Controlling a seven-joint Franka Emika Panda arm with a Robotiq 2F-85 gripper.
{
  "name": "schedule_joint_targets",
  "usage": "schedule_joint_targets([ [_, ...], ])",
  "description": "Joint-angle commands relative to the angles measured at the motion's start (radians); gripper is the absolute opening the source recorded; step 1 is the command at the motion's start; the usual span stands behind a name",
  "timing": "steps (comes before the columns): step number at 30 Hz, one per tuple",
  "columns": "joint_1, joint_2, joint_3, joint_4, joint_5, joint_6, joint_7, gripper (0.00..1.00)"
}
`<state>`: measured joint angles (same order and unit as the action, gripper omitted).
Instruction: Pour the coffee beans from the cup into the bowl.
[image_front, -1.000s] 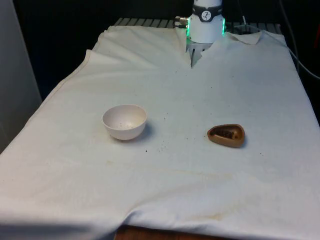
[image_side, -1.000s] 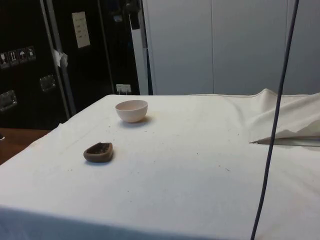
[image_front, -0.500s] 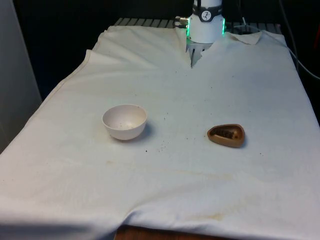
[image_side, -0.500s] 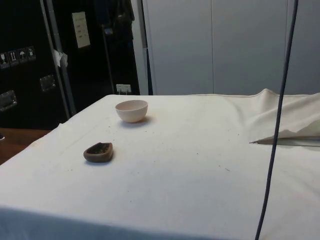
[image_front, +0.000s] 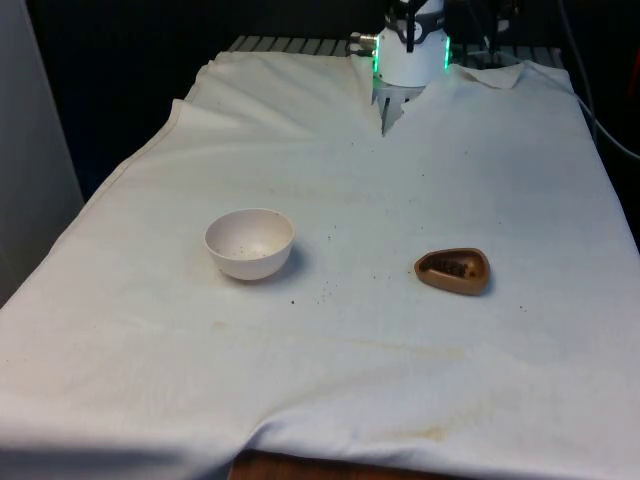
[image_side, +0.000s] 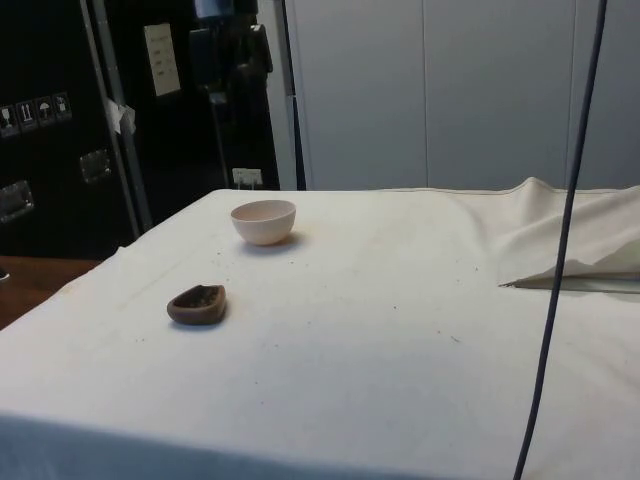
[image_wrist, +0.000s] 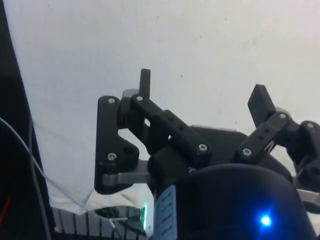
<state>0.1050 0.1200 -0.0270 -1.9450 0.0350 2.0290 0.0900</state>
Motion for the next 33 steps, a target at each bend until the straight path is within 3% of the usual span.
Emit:
schedule_joint_targets([
  [1,0.002,0.004,0.002,-0.004,0.001,0.024,0.014,1.00],
  [14,0.000,0.062,0.035,0.011,0.000,0.085,0.068,1.00],
  [17,0.006,0.072,0.046,0.009,-0.009,0.114,0.092,1.00],
  [22,0.004,0.093,0.069,0.012,-0.052,0.157,0.125,1.00],
  [23,0.000,0.087,0.071,0.011,-0.037,0.144,0.115,1.00],
  [25,0.004,0.104,0.074,0.014,-0.074,0.171,0.130,1.00],
  [32,0.000,0.122,0.086,0.013,-0.099,0.190,0.125,1.00],
  [33,0.004,0.135,0.085,0.018,-0.117,0.203,0.132,1.00],
])
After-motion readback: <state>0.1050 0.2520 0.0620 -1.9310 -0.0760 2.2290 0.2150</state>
